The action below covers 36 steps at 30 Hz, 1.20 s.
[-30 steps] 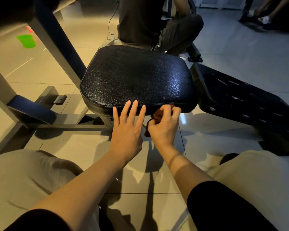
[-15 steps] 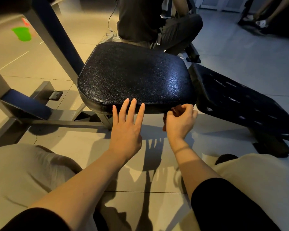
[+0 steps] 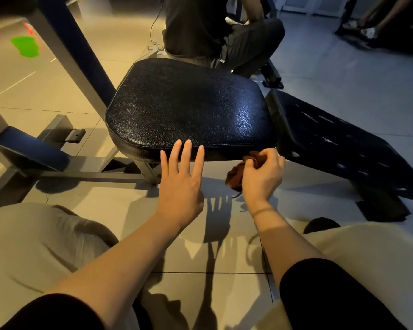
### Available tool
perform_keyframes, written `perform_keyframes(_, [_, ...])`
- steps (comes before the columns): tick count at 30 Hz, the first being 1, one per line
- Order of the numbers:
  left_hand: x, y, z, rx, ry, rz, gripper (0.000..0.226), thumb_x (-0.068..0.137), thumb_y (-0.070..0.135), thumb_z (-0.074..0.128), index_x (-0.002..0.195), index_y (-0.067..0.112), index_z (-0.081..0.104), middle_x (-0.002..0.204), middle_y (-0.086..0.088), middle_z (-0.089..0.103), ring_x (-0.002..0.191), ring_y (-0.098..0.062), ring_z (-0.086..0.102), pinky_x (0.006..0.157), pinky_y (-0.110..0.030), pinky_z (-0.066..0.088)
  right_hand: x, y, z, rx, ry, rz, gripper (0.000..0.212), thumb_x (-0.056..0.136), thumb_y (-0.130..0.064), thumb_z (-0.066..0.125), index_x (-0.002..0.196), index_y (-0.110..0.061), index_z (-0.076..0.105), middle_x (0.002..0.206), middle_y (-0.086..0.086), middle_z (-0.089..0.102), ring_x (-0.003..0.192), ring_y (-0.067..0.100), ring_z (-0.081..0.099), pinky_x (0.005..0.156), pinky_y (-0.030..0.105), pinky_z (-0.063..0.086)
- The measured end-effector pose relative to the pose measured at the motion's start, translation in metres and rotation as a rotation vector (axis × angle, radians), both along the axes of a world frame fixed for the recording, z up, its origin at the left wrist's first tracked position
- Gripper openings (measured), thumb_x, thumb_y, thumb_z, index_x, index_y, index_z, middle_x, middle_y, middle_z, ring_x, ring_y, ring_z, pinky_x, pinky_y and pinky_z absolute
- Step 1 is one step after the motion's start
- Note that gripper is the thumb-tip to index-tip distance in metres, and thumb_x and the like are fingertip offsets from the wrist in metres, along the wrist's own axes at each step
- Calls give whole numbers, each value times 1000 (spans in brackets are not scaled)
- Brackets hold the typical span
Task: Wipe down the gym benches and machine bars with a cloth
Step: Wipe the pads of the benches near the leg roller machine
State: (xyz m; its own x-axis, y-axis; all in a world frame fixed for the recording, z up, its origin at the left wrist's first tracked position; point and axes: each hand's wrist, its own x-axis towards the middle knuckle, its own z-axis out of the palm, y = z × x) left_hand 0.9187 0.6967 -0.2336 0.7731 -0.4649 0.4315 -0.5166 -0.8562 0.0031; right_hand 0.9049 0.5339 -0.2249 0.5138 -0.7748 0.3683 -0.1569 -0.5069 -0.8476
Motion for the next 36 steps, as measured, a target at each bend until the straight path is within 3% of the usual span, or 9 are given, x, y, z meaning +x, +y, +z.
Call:
perform_keyframes(6, [1, 12, 0, -23, 16, -31, 103, 64, 23, 81, 151, 11, 27, 156, -19, 20, 146, -35, 9, 114, -63, 11, 11, 28, -2, -26, -64, 107, 17, 76, 0, 70, 90, -4, 60, 99, 11, 53, 79, 12, 47, 71, -6, 28])
perform_keyframes(10, [-2, 28, -3, -79, 16, -14, 99, 66, 20, 79, 150, 11, 28, 155, -20, 22, 145, -35, 12, 114, -62, 8, 12, 66, -9, -160, -32, 331, 20, 75, -3, 72, 90, -8, 60, 95, 6, 50, 77, 11, 47, 69, -3, 32])
perform_keyframes(14, [-2, 38, -4, -128, 9, 22, 100, 63, 19, 79, 149, 8, 29, 153, -21, 26, 143, -36, 15, 114, -63, 11, 8, 93, -14, -292, 12, 632, 17, 78, -1, 65, 93, -9, 63, 93, 6, 53, 74, 18, 51, 65, 11, 33])
perform_keyframes(15, [-2, 39, -3, -138, 9, 28, 99, 64, 19, 78, 149, 7, 29, 153, -21, 26, 143, -36, 15, 113, -64, 12, 7, 93, -13, -297, 7, 617, 15, 78, -2, 64, 92, -9, 63, 92, 6, 54, 73, 19, 53, 65, 15, 35])
perform_keyframes(18, [-2, 42, -2, -160, 16, 59, 98, 67, 21, 77, 150, 7, 27, 153, -21, 25, 143, -36, 15, 113, -65, 13, 4, 76, -7, -201, -52, 360, 12, 77, -4, 68, 83, -12, 61, 87, 1, 52, 69, 14, 47, 61, 10, 32])
perform_keyframes(22, [1, 54, -3, -169, 18, 136, 105, 64, 22, 83, 150, 8, 25, 153, -20, 23, 143, -35, 15, 113, -65, 15, 9, 55, 4, -75, -74, 91, 13, 79, -7, 70, 87, -8, 60, 95, 10, 57, 74, 13, 46, 64, 11, 30])
perform_keyframes(25, [5, 69, -4, -170, 40, 167, 111, 64, 30, 87, 152, 12, 21, 154, -17, 20, 143, -34, 14, 113, -65, 14, 15, 71, 4, -74, -82, 123, 15, 80, -6, 70, 90, -5, 60, 97, 12, 56, 75, 13, 45, 64, 0, 29])
perform_keyframes(31, [0, 98, -5, -166, 99, 195, 106, 71, 34, 80, 153, 17, 15, 157, -13, 11, 144, -31, 6, 114, -63, 7, 24, 117, 0, -136, -113, 229, 18, 75, -7, 74, 88, -8, 61, 97, 11, 55, 77, 15, 51, 65, 9, 31])
perform_keyframes(36, [-2, 112, -7, -150, 128, 193, 115, 65, 26, 83, 153, 23, 8, 158, -7, 4, 145, -29, 4, 114, -63, 10, 26, 154, -4, -297, -147, 508, 17, 77, -5, 73, 88, -7, 61, 94, 9, 51, 76, 12, 47, 64, 8, 30])
